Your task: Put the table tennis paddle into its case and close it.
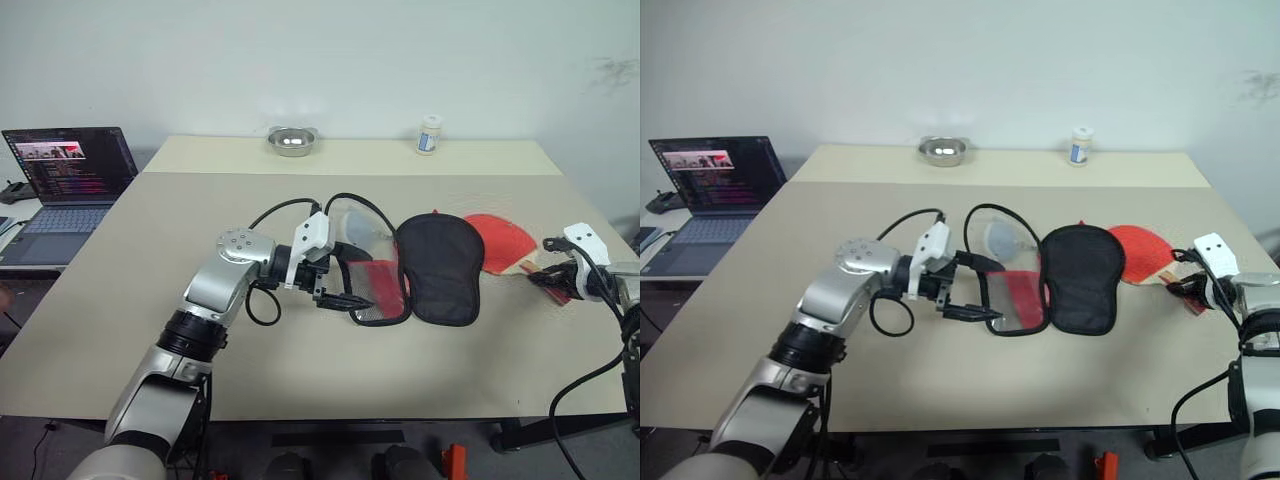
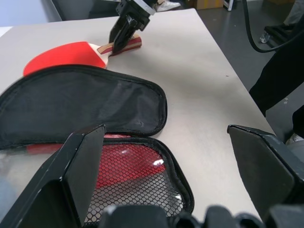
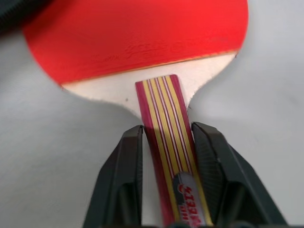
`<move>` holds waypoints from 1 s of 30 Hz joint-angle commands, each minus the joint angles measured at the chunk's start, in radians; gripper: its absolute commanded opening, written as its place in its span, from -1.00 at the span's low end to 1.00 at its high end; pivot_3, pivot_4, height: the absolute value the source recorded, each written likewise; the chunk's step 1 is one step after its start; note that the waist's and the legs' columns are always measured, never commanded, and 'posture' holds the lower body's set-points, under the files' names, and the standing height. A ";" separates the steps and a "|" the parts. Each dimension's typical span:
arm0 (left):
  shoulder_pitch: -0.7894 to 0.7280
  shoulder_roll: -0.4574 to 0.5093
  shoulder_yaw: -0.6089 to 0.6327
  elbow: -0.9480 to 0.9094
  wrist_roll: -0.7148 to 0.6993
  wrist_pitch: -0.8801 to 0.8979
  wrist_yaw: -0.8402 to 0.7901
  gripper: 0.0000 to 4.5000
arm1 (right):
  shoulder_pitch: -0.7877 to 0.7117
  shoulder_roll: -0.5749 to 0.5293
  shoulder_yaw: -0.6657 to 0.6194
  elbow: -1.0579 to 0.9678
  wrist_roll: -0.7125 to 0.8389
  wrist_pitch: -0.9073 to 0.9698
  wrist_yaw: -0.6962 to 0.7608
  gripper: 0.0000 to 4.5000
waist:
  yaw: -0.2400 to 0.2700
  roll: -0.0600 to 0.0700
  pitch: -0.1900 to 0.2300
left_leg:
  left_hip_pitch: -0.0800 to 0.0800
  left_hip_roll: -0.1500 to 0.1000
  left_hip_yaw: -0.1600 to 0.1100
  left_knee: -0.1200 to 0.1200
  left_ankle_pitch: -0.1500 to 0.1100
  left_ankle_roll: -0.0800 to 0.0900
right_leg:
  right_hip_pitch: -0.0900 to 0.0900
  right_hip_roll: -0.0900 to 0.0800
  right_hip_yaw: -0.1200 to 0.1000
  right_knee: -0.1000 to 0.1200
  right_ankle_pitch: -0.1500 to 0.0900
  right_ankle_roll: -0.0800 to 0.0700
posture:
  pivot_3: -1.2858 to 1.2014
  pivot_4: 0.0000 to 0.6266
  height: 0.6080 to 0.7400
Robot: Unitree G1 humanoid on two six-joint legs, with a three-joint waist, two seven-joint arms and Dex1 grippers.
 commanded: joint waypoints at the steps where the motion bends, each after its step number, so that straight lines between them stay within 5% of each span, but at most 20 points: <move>1: -0.018 -0.017 0.005 -0.004 -0.001 -0.030 -0.002 1.00 | 0.047 -0.040 -0.025 -0.071 0.005 0.064 -0.015 -0.50 | 0.000 0.000 0.000 | 0.000 0.000 0.000 0.000 0.000 0.000 | 0.000 0.000 0.000 0.000 0.000 0.000 | 0.03 -0.52 1.00; 12: -0.029 -0.075 -0.008 0.049 0.018 -0.071 -0.001 1.00 | 0.473 -0.141 -0.226 -0.786 0.117 0.510 -0.064 -0.51 | 0.048 0.004 -0.002 | -0.003 -0.002 -0.003 0.000 0.000 0.000 | 0.000 -0.001 -0.003 -0.002 0.000 0.000 | 0.03 -0.52 1.00; 24: -0.053 -0.122 -0.017 0.071 0.030 -0.083 0.007 1.00 | 0.590 -0.093 -0.389 -1.017 0.176 0.746 -0.242 -0.52 | 0.039 0.005 -0.003 | -0.002 -0.002 -0.002 0.003 0.000 0.001 | 0.000 -0.001 -0.002 0.000 -0.002 0.005 | 0.03 -0.52 1.00; 30: -0.039 -0.117 -0.014 0.045 0.024 -0.063 0.014 1.00 | 0.749 -0.031 -0.455 -1.348 0.268 0.972 -0.241 -0.52 | 0.039 0.006 -0.003 | -0.003 -0.002 -0.004 0.001 0.000 0.001 | 0.000 -0.001 -0.003 -0.001 -0.002 0.005 | 0.03 -0.52 1.00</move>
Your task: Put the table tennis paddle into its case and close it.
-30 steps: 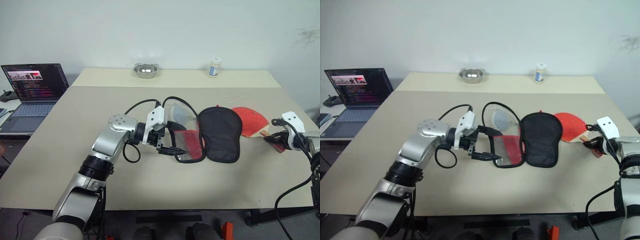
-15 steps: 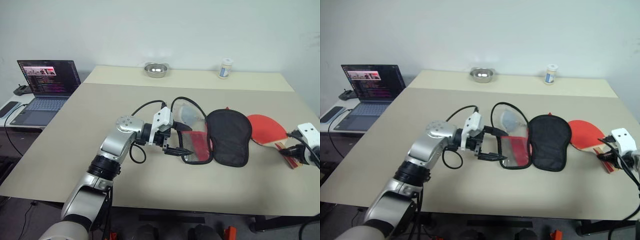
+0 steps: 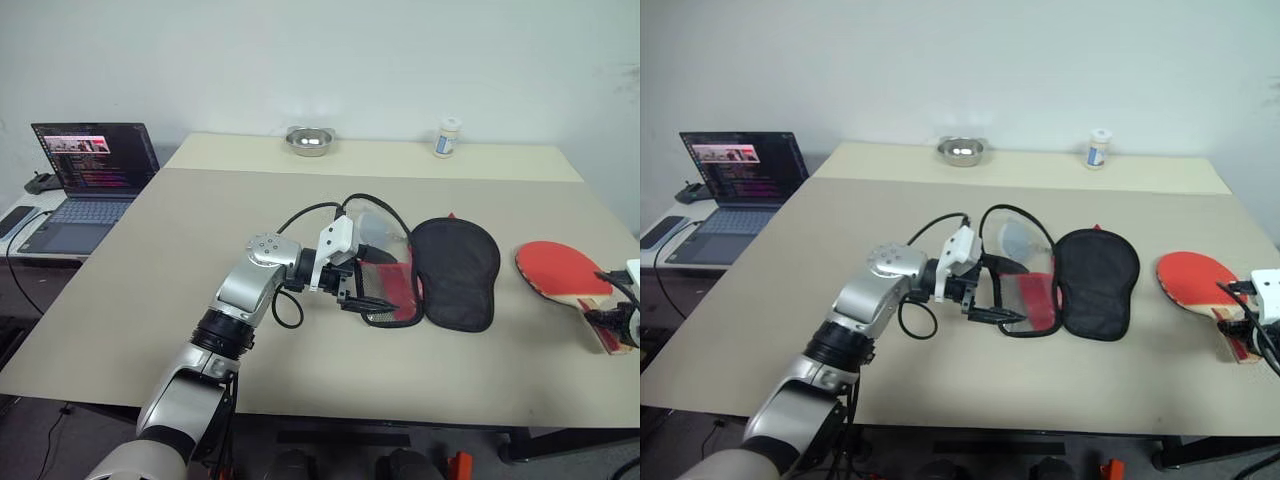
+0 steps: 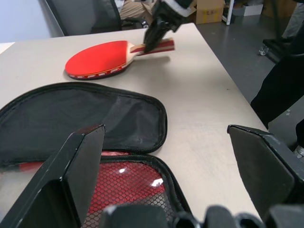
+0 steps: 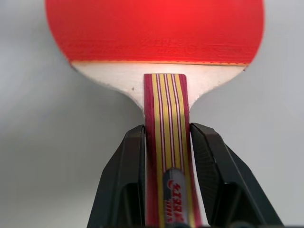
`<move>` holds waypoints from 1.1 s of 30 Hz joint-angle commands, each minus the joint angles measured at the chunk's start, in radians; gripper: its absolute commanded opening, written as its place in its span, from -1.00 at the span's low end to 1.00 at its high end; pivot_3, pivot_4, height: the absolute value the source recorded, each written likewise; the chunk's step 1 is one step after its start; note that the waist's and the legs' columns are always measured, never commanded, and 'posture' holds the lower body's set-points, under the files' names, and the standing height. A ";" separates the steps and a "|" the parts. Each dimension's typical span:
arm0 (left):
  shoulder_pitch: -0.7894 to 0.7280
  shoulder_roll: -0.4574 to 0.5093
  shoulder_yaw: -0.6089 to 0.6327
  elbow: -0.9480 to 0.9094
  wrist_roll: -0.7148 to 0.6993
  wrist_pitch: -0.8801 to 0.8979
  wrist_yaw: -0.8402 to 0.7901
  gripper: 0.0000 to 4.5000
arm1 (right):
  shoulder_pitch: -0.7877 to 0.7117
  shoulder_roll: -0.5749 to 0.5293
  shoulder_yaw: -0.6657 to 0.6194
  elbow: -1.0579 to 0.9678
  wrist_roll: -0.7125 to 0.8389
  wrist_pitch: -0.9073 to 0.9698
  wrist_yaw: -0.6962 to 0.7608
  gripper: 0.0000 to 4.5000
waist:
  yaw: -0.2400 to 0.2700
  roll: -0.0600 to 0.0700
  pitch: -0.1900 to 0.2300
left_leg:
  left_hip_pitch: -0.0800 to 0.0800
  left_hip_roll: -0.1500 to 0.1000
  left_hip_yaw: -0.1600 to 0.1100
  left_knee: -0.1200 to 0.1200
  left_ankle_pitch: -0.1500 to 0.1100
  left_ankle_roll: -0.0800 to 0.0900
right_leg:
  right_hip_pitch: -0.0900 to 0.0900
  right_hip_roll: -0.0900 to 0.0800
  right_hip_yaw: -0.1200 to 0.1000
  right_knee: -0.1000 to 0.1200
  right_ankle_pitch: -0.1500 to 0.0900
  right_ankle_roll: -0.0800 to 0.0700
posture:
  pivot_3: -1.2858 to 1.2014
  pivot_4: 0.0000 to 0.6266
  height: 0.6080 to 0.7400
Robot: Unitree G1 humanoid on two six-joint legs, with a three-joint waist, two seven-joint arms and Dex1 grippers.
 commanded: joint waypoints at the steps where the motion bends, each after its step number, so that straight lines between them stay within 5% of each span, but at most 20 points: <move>1: -0.008 0.003 0.010 -0.045 -0.007 0.008 0.009 1.00 | 0.074 0.035 -0.059 -0.199 0.054 0.115 -0.013 -0.37 | -0.002 0.000 0.000 | 0.000 0.000 0.000 0.000 0.000 0.000 | 0.000 0.000 0.000 0.000 0.000 0.000 | 0.03 -0.52 1.00; 7: -0.009 0.005 0.009 -0.042 -0.006 0.008 0.005 1.00 | 0.067 0.070 -0.058 -0.208 0.070 0.138 -0.055 0.52 | -0.015 0.000 0.000 | 0.001 0.000 0.000 0.002 0.000 0.000 | 0.001 0.000 0.000 0.001 0.000 0.001 | 0.03 -0.52 1.00; 21: 0.003 0.032 0.013 -0.041 0.006 -0.001 0.002 1.00 | -0.023 0.135 0.018 -0.057 0.068 0.041 -0.140 0.52 | -0.015 0.000 0.000 | 0.001 0.001 0.000 0.001 0.000 0.000 | 0.001 0.001 0.000 0.000 0.000 0.001 | 0.03 -0.52 1.00; 24: 0.009 0.035 0.017 -0.048 0.004 -0.002 0.007 1.00 | -0.028 0.147 0.025 -0.048 0.068 0.034 -0.152 0.25 | -0.016 0.000 -0.001 | 0.001 0.001 0.000 0.002 0.000 0.000 | 0.001 0.002 0.001 0.001 0.000 0.001 | 0.03 -0.52 1.00; 29: 0.015 0.046 0.032 -0.068 -0.019 0.020 0.003 1.00 | -0.054 0.188 0.010 -0.026 0.058 0.020 -0.198 -0.49 | -0.018 -0.002 -0.002 | 0.001 0.001 0.000 0.004 0.000 0.000 | 0.002 0.001 0.001 0.001 0.001 0.002 | 0.03 -0.52 1.00; 33: 0.015 0.042 0.053 -0.078 -0.050 0.028 0.007 1.00 | -0.091 0.227 -0.034 -0.018 0.065 0.023 -0.242 -0.52 | -0.020 -0.005 -0.003 | 0.002 0.001 0.001 0.004 0.000 0.001 | 0.002 0.001 0.001 0.001 0.002 0.003 | 0.03 -0.52 1.00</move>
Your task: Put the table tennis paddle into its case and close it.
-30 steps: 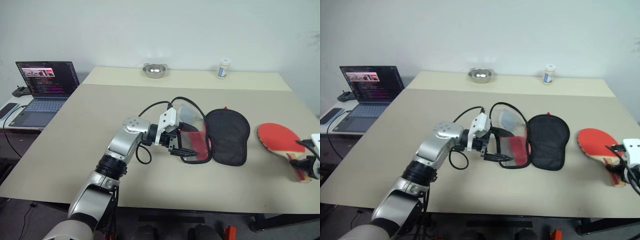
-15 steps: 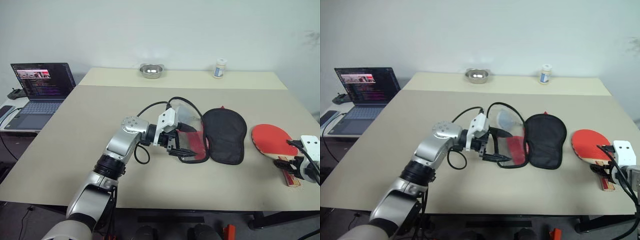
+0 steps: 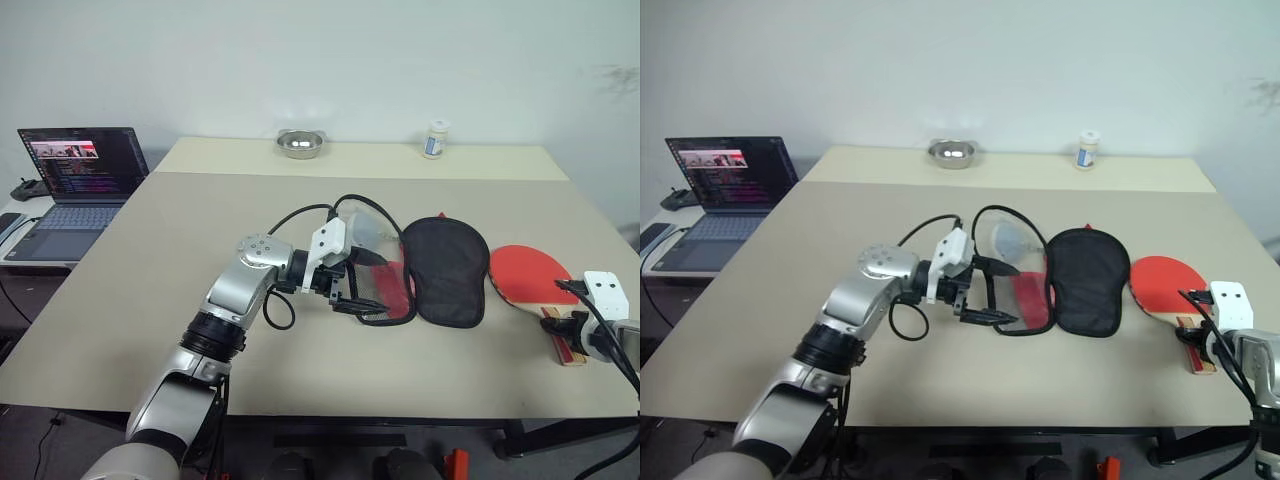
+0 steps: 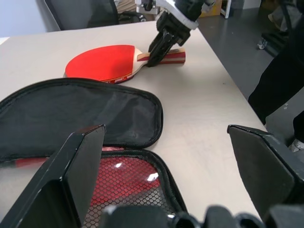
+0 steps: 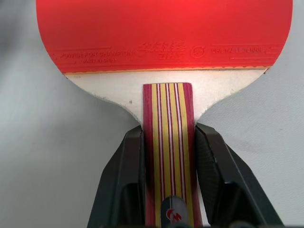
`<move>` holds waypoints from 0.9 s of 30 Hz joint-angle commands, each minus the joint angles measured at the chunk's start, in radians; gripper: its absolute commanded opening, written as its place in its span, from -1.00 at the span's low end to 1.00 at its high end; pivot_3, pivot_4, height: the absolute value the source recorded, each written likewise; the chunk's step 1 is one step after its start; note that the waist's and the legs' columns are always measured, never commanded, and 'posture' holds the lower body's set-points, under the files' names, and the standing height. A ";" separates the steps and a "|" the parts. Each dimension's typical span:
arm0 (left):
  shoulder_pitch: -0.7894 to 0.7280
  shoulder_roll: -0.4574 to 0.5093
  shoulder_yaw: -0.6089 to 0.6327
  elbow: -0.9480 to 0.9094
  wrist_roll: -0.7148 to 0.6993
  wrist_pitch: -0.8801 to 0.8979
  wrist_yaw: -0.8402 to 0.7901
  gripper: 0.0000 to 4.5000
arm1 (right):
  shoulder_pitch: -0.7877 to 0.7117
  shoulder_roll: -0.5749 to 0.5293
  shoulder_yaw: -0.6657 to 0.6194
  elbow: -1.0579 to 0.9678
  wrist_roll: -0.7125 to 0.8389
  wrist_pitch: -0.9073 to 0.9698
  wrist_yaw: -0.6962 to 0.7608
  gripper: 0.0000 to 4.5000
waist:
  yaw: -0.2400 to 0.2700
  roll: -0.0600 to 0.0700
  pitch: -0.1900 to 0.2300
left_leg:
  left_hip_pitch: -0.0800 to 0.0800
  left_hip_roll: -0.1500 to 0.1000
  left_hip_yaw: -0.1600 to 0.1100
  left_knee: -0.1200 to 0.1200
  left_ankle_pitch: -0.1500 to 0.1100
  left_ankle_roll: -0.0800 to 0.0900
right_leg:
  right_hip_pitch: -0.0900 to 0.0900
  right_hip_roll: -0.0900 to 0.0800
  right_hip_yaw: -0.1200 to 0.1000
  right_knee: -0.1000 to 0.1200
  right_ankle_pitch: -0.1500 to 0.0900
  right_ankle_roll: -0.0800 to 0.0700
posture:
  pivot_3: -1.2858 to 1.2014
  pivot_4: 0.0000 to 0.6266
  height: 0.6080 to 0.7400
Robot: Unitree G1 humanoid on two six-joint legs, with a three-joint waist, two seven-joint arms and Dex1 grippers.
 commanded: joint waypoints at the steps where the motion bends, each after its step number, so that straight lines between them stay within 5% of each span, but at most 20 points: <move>1: -0.007 -0.002 0.053 -0.049 -0.048 0.002 0.007 1.00 | -0.043 0.038 -0.057 0.009 0.001 -0.005 -0.060 -0.52 | -0.003 0.000 0.000 | 0.000 0.000 0.000 0.000 0.000 0.000 | 0.000 0.000 0.000 0.000 0.001 0.000 | 0.03 -0.52 1.00; 6: 0.002 -0.011 0.127 -0.090 -0.141 0.048 0.019 1.00 | -0.142 0.062 -0.180 -0.123 0.037 0.092 -0.115 -0.52 | -0.011 0.007 0.003 | -0.001 0.000 0.002 0.000 0.000 0.001 | -0.002 0.000 0.001 0.001 0.002 0.000 | 0.03 -0.52 1.00; 15: 0.020 0.018 0.148 -0.066 -0.147 0.031 0.006 1.00 | -0.249 0.284 -0.132 -0.434 0.049 0.314 -0.223 -0.52 | -0.019 0.009 0.002 | -0.001 0.000 0.001 -0.008 0.001 0.000 | -0.004 0.000 0.001 -0.001 0.001 -0.001 | 0.03 -0.52 1.00; 19: 0.010 0.030 0.157 -0.032 -0.139 0.011 0.007 1.00 | -0.294 0.443 -0.070 -0.441 0.012 0.305 -0.300 -0.52 | -0.020 0.009 0.002 | 0.000 0.000 0.002 -0.008 0.001 0.000 | -0.004 0.000 0.001 -0.001 0.001 -0.001 | 0.03 -0.52 1.00; 27: 0.018 0.034 0.148 -0.019 -0.130 -0.020 0.006 1.00 | -0.300 0.577 -0.011 -0.336 -0.032 0.171 -0.376 -0.52 | -0.017 0.009 0.002 | -0.002 -0.002 0.003 -0.010 0.001 0.000 | -0.005 -0.002 0.000 -0.003 0.003 -0.005 | 0.03 -0.52 1.00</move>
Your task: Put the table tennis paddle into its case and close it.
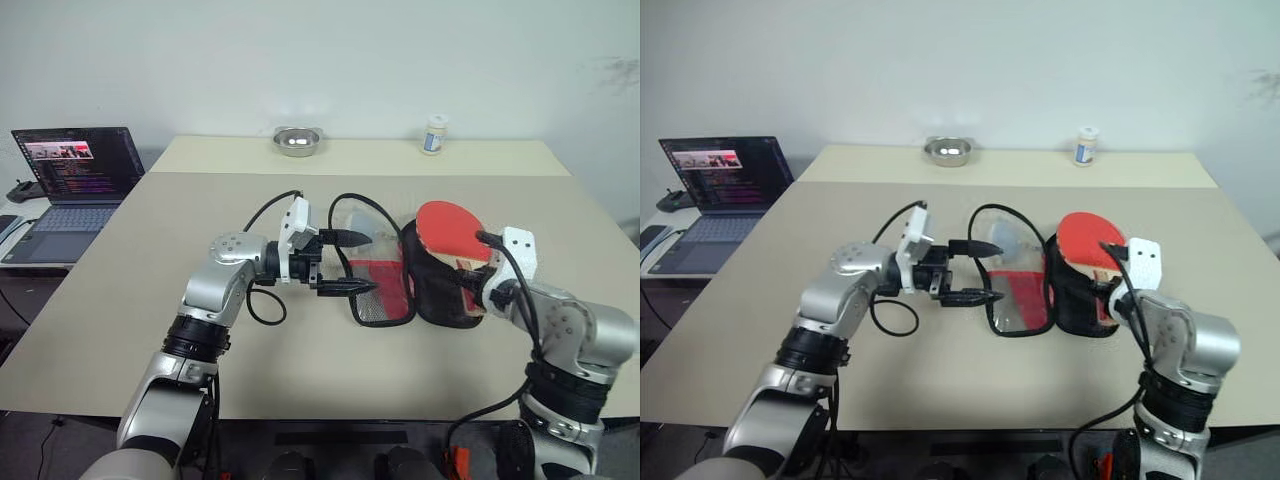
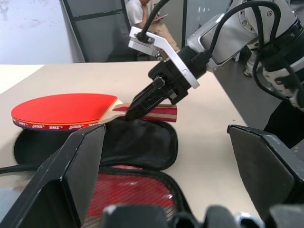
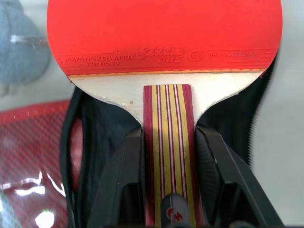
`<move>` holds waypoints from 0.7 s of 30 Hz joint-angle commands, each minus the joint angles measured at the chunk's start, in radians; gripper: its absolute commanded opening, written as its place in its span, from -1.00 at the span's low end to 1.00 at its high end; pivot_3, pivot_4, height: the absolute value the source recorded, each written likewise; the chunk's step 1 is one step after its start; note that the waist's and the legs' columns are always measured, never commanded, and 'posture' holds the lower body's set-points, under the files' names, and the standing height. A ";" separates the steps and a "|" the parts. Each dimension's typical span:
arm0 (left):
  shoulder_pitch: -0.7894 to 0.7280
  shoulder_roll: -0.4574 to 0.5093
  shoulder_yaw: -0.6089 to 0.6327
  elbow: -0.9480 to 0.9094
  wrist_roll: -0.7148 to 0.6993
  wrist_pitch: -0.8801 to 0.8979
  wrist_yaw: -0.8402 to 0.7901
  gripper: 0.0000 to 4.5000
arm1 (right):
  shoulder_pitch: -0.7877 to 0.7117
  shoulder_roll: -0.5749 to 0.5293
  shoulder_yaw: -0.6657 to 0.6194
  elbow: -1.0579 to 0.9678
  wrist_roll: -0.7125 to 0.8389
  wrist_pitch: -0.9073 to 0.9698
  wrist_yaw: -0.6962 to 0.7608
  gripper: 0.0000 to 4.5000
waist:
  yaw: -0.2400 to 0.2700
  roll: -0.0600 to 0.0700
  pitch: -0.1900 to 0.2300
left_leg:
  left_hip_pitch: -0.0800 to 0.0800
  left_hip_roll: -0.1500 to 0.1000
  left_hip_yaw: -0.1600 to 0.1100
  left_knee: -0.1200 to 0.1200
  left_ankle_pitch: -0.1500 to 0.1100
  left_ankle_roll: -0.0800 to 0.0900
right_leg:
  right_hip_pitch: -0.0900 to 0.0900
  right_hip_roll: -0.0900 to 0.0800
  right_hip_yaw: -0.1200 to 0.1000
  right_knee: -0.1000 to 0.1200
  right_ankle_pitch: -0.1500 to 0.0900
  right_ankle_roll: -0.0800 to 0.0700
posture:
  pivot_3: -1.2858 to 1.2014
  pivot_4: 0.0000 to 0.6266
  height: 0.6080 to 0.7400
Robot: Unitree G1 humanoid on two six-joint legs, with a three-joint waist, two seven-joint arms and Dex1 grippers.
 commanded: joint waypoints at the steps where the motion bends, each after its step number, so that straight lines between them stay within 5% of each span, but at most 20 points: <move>1: -0.011 0.001 0.017 -0.008 0.001 -0.023 0.005 1.00 | -0.004 0.003 0.016 0.029 -0.019 -0.098 -0.016 -0.52 | 0.000 0.000 0.000 | 0.000 0.000 0.000 0.000 0.000 0.000 | 0.000 0.000 0.000 0.000 0.000 0.000 | 0.03 -0.52 1.00; 20: 0.003 0.011 0.014 -0.005 0.020 -0.042 0.009 1.00 | 0.037 0.016 0.100 0.190 -0.041 -0.280 -0.043 -0.52 | -0.004 0.000 0.000 | 0.001 0.001 0.001 0.000 0.000 0.000 | -0.001 0.001 0.000 0.001 0.000 0.001 | 0.03 -0.52 1.00; 21: 0.005 0.014 0.016 -0.007 0.021 -0.038 0.011 1.00 | 0.039 0.021 0.099 0.182 -0.038 -0.277 -0.046 -0.37 | -0.004 0.000 0.000 | 0.001 0.001 0.001 0.000 0.000 0.000 | -0.001 0.001 0.000 0.001 0.000 0.001 | 0.03 -0.52 1.00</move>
